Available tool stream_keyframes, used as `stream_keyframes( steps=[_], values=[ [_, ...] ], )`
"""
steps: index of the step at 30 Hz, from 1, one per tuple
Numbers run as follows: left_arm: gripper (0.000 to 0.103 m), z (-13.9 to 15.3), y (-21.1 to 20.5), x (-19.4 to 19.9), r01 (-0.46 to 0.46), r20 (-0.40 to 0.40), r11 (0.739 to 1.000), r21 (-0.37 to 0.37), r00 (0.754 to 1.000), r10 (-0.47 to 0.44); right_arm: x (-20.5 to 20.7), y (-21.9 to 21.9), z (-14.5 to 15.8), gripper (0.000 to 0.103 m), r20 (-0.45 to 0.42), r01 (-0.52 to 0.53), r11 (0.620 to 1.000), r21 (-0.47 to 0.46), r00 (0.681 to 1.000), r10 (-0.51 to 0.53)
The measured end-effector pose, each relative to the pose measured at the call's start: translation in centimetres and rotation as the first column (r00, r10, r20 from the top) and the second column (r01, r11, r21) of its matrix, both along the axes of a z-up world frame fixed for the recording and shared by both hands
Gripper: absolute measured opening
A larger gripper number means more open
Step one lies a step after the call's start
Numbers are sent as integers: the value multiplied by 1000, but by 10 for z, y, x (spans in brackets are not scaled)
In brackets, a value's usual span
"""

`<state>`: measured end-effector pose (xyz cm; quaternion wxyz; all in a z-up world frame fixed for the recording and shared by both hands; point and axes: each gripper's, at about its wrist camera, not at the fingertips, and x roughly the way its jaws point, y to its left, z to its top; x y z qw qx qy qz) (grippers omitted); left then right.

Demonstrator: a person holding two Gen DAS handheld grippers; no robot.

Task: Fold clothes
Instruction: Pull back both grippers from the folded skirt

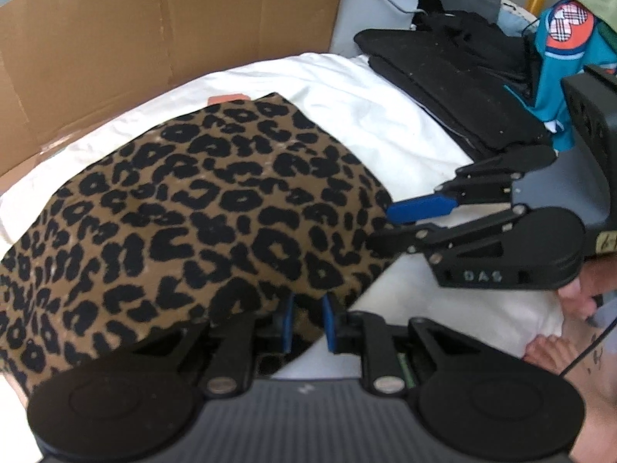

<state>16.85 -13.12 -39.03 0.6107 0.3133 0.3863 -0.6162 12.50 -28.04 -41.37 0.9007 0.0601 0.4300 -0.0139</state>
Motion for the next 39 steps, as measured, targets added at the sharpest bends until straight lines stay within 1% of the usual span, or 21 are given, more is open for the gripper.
stream_keyframes(
  steps=[8, 12, 15, 18, 19, 25, 28, 31, 34, 36, 39],
  values=[
    [19, 2, 25, 23, -33, 26, 999, 33, 999, 32, 0, 0, 0, 34, 2, 2, 1000, -5, 1000, -2],
    [19, 1, 38, 28, -65, 41, 996, 60, 997, 63, -1, 1, 0, 34, 3, 5, 1000, -6, 1000, -5],
    [19, -3, 50, 33, -106, 63, 991, 87, 993, 100, -1, 2, 0, 34, 7, 9, 1000, -9, 1000, -9],
    [10, -5, 61, 42, -167, 55, 981, 101, 985, 162, -1, 2, -1, 34, 7, 12, 1000, -7, 1000, -12],
    [9, -5, 63, 44, -180, 55, 978, 104, 983, 175, -1, 2, 0, 34, 6, 12, 1000, -9, 1000, -12],
    [6, -2, 78, 57, -243, 53, 962, 126, 970, 238, -2, 3, 0, 34, 6, 14, 1000, -10, 1000, -14],
    [6, 4, 85, 60, -268, 61, 954, 135, 963, 261, -1, 3, 1, 34, 0, 19, 1000, -12, 1000, -19],
    [8, 16, 90, 61, -272, 67, 956, 113, 962, 266, 1, 7, 6, 35, -10, 7, 999, -41, 1000, -7],
    [10, 29, 90, 65, -301, 56, 950, 87, 953, 297, 3, 11, 12, 34, -19, -6, 997, -74, 1000, 5],
    [12, 35, 85, 67, -312, 26, 948, 68, 950, 311, 4, 10, 19, 34, -8, 10, 997, -70, 1000, -11],
    [20, 43, 72, 62, -283, 47, 959, 13, 958, 282, 4, 7, 31, 34, 14, 38, 998, -48, 999, -38]
  ],
)
